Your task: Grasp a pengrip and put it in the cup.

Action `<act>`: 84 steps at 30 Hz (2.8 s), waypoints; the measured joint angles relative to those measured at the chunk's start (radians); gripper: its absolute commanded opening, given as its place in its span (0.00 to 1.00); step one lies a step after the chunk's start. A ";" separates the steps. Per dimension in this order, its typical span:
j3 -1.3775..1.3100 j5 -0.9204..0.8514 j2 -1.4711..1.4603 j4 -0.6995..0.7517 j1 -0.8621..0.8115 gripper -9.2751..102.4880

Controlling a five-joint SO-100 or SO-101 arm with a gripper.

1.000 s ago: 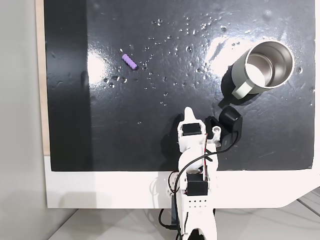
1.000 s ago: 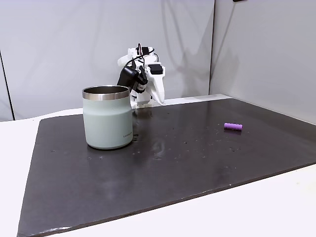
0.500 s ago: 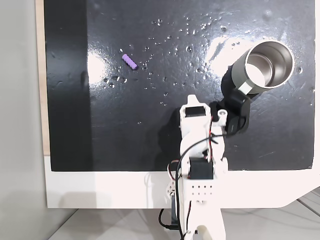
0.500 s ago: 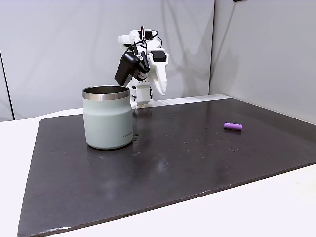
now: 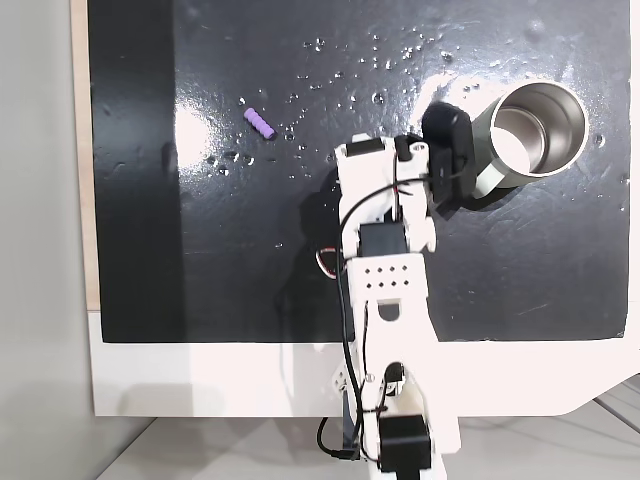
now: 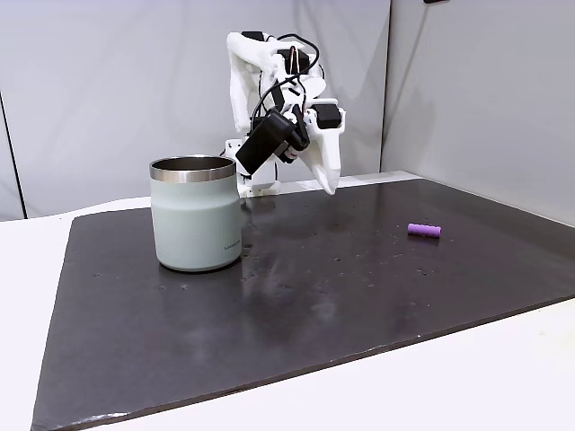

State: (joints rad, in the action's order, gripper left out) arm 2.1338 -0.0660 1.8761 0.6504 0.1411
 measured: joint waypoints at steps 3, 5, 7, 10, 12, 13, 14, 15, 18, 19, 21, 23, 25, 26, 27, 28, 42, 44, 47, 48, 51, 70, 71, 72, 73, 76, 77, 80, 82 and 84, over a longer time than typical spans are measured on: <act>-0.077 0.000 -0.086 0.000 0.031 0.08; -0.127 0.000 -0.141 0.000 0.058 0.08; -0.179 0.003 -0.189 0.000 0.072 0.08; -0.273 0.020 -0.270 0.003 0.078 0.08; -0.334 0.028 -0.321 0.011 0.091 0.08; -0.362 0.029 -0.344 0.020 0.100 0.08; -0.390 0.031 -0.362 0.031 0.109 0.08; -0.414 0.031 -0.382 0.040 0.117 0.08; -0.492 0.029 -0.445 0.072 0.124 0.08; -0.520 0.023 -0.468 0.084 0.123 0.08; -0.575 0.002 -0.511 0.115 0.120 0.08; -0.638 -0.029 -0.551 0.149 0.120 0.08; -0.687 -0.075 -0.583 0.176 0.123 0.08; -0.704 -0.104 -0.591 0.183 0.124 0.08; -0.718 -0.133 -0.598 0.186 0.126 0.08; -0.733 -0.161 -0.606 0.186 0.126 0.08; -0.818 -0.655 -0.658 0.272 0.198 0.08; -0.827 -0.721 -0.658 0.296 0.199 0.08; -0.831 -0.839 -0.658 0.328 0.224 0.08; -0.831 -0.874 -0.658 0.336 0.238 0.08; -0.831 -0.959 -0.658 0.348 0.265 0.08; -0.857 -1.476 -0.658 0.411 0.316 0.22; -0.857 -1.494 -0.658 0.411 0.318 0.25; -0.857 -1.511 -0.658 0.411 0.319 0.25; -0.857 -1.529 -0.658 0.411 0.319 0.26; -0.864 -1.577 -0.683 0.411 0.318 0.28; -0.865 -1.589 -0.692 0.411 0.318 0.28; -0.867 -1.621 -0.713 0.411 0.319 0.32; -0.870 -1.641 -0.724 0.411 0.319 0.33; -0.870 -1.660 -0.735 0.408 0.319 0.34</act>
State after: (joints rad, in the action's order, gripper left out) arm 1.2640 -1.7257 1.1413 1.0584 0.4602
